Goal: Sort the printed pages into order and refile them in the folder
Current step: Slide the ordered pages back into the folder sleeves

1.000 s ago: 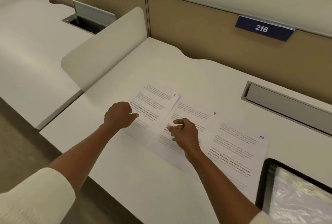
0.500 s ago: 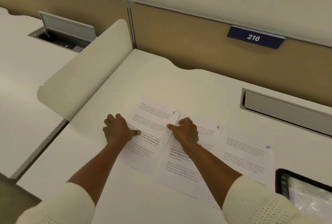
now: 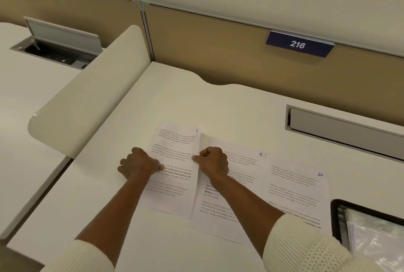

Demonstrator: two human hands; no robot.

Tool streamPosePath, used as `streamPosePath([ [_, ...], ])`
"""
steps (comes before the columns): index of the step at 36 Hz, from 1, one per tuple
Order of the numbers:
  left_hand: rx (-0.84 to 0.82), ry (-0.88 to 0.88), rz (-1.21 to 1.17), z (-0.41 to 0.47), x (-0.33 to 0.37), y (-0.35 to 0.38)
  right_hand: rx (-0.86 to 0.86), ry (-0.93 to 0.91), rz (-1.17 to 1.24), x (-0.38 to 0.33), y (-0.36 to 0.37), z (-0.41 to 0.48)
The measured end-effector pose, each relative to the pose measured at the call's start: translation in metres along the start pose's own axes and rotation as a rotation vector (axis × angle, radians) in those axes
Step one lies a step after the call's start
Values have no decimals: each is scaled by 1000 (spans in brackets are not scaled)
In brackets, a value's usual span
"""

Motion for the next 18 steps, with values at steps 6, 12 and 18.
streamPosePath([
  [6,-139,-90,-339,-8,-6,-16,-29,-66,259,7,-4,-11],
  [12,-268,6,-644,-32,-19,-42,-76,-102,539,10,-38,-41],
  [18,-404,149,-707,-91,-18,-50,-40,-110,608,35,-77,-79],
])
Point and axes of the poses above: each hand's wrist, its own z-axis towards the middle knuckle, its own y-axis out of the palm, x = y × z, the point moved 2 cm from there along z, towards the middle knuckle, and after that the axes turned 9 degrees about -y, right-handed, at the moved point
